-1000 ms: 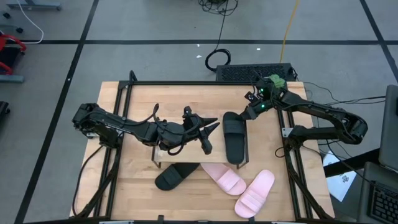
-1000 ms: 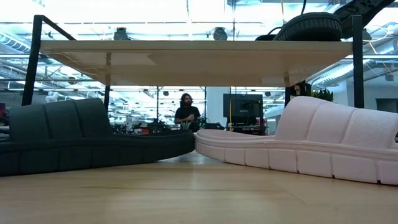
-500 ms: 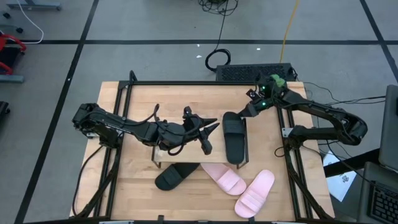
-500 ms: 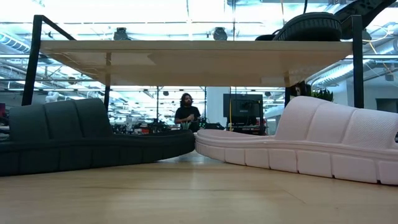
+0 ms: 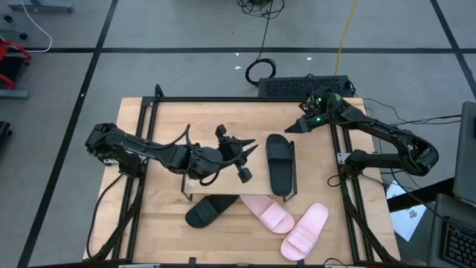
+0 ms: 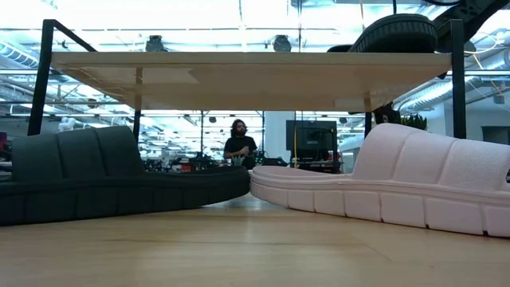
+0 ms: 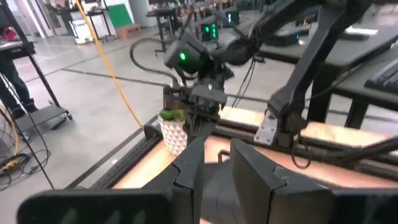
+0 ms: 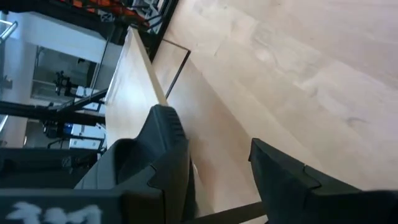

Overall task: Pick and place slides into the shelf
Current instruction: Put the black slipper on the shelf

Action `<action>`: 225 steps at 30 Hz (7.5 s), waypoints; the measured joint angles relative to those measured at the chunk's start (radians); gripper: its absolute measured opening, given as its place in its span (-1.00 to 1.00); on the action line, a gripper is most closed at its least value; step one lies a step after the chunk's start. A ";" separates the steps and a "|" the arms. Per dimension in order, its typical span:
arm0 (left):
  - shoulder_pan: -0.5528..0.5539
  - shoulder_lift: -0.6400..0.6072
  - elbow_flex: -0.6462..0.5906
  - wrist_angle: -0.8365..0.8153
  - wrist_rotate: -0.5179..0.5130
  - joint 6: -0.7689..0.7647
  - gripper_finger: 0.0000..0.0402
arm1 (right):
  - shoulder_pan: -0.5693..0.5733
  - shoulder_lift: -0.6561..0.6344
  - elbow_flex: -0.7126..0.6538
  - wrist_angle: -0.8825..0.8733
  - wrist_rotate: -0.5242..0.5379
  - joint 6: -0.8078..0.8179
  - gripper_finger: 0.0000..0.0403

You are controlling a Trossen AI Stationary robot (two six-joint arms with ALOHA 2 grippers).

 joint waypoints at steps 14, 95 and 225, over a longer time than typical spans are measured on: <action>-0.099 -0.135 0.000 -0.455 0.122 -0.349 -0.60 | -0.048 -0.002 0.000 0.392 -0.004 0.246 -0.20; -0.715 -0.065 0.000 -1.069 0.270 -1.254 -0.60 | 1.407 0.091 0.344 1.061 0.975 -0.448 -0.31; -0.658 0.368 -0.198 -0.899 -0.098 -0.480 -0.60 | 1.405 0.045 0.343 0.785 1.104 -0.497 -0.31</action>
